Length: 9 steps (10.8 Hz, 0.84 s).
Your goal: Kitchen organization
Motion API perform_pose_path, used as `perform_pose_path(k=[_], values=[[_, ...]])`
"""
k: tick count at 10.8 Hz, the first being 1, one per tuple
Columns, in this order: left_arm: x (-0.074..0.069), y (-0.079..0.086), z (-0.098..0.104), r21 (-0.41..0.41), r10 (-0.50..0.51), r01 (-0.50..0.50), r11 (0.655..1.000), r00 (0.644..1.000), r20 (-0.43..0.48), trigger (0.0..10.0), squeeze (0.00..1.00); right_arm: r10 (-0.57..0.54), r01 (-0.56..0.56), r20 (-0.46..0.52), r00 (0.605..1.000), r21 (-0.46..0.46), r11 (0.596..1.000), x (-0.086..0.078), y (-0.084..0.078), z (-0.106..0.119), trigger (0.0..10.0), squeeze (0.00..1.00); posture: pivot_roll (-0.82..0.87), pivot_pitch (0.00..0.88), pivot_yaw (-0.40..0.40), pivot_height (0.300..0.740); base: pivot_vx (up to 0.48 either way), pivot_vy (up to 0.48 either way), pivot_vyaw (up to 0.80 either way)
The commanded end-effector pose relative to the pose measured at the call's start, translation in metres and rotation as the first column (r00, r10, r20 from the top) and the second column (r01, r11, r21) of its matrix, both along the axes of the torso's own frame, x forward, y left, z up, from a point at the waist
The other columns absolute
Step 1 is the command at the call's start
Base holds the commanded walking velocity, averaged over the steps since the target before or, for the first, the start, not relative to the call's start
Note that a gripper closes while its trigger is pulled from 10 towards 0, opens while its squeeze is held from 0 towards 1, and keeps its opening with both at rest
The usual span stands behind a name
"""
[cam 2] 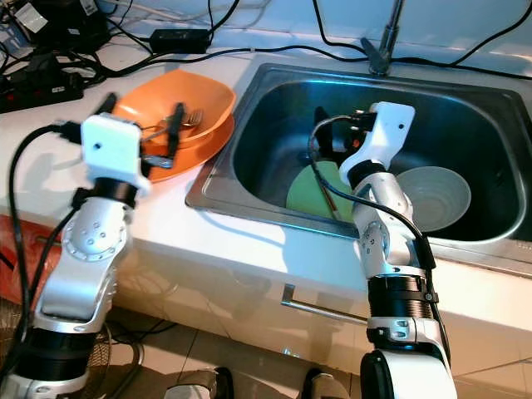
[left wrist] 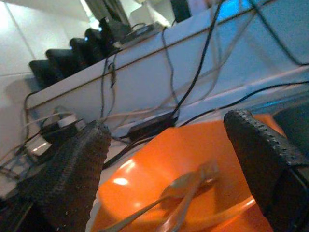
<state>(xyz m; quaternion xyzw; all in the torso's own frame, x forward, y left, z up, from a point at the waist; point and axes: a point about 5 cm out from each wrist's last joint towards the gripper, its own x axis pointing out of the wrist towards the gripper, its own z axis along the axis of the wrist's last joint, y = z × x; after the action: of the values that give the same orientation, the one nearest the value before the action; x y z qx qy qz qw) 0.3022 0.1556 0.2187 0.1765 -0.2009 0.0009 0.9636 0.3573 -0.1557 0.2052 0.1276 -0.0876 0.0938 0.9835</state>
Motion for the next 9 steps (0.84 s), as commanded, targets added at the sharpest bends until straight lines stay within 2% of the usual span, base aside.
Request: perform_pose_path(k=[1, 2, 3, 9], values=[[-0.001, 0.009, -0.007, 0.019, 0.052, -0.052, 0.998, 0.999, 0.002, 10.0, 1.00, 0.008, -0.008, 0.016, 1.000, 0.002, 1.000, -0.002, -0.002, 0.005, 10.0, 0.00, 0.09, 0.126, 0.063, 0.740, 0.000, 0.000, 0.00], [0.000, 0.012, -0.011, 0.028, 0.061, -0.061, 0.998, 0.998, -0.003, 10.0, 0.37, 0.001, -0.001, 0.012, 1.000, 0.004, 1.000, -0.002, -0.004, 0.005, 10.0, 0.00, 0.09, 0.126, 0.063, 0.740, 0.000, 0.000, 0.00], [0.001, 0.015, -0.017, 0.033, 0.073, -0.073, 0.997, 0.997, -0.012, 10.0, 0.00, -0.005, 0.005, 0.011, 1.000, 0.007, 1.000, -0.002, -0.005, 0.005, 10.0, 0.00, 0.08, 0.125, 0.063, 0.740, 0.000, 0.000, 0.00], [0.015, 0.021, -0.032, 0.062, 0.088, -0.088, 0.994, 0.996, -0.010, 10.0, 0.00, -0.026, 0.026, 0.017, 1.000, 0.001, 1.000, -0.002, -0.008, 0.009, 10.0, 0.00, 0.07, 0.127, 0.058, 0.740, 0.000, 0.000, 0.00]])
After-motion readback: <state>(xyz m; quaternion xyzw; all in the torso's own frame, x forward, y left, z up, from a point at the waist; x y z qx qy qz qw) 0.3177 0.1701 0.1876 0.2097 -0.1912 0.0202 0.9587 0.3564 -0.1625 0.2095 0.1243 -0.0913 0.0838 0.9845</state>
